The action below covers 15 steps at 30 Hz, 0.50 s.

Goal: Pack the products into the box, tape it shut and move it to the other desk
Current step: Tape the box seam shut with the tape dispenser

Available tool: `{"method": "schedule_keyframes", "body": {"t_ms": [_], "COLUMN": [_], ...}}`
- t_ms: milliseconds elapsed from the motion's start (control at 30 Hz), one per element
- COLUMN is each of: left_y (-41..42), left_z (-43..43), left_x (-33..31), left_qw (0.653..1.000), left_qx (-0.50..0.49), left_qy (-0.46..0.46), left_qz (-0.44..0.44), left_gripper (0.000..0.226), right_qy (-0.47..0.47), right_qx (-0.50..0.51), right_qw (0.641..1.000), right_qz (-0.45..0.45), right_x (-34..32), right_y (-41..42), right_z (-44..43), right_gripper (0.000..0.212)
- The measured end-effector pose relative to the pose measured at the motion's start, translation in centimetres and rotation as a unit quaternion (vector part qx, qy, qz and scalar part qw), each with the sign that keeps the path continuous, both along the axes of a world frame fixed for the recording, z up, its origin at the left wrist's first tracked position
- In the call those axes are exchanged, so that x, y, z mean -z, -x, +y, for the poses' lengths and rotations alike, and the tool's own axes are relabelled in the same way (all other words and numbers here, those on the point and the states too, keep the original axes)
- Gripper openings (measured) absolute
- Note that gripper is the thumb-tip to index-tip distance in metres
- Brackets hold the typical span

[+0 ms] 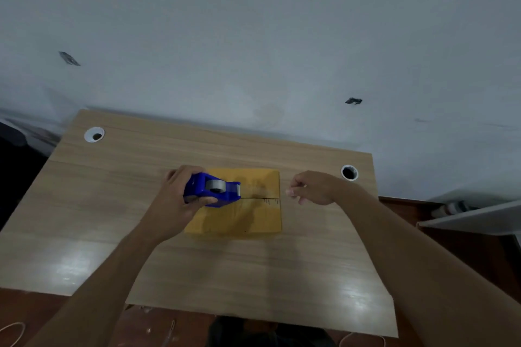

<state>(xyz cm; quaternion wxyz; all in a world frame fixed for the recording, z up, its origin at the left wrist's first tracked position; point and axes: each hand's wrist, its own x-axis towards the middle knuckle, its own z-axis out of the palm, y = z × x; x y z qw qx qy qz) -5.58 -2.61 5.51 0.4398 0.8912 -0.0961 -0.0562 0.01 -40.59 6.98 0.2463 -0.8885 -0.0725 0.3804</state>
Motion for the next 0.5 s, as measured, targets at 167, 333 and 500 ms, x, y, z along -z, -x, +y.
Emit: {"method": "schedule_keyframes", "body": {"t_ms": [167,333,500], "left_y": [0.2,0.3,0.2], "left_z": [-1.4,-2.1,-2.6], "left_x": [-0.7,-1.1,-1.4], "left_qw": [0.999,0.999,0.999], "left_qx": [0.000,0.005,-0.008], "left_qy": [-0.029,-0.046,-0.047], "left_qz": [-0.014,-0.025,-0.014], "left_gripper": [0.049,0.049,0.050], "right_qy": [-0.001,-0.010,-0.031], "right_qx": [0.012,0.023,0.058], "right_qw": [1.000,0.999,0.998], "right_qz": [0.018,0.021,0.023], "right_x": [2.4,4.8,5.8], "right_y": [-0.3,-0.6,-0.4], "right_z": [0.4,0.5,0.6], "right_gripper": [0.029,0.021,0.012]}}
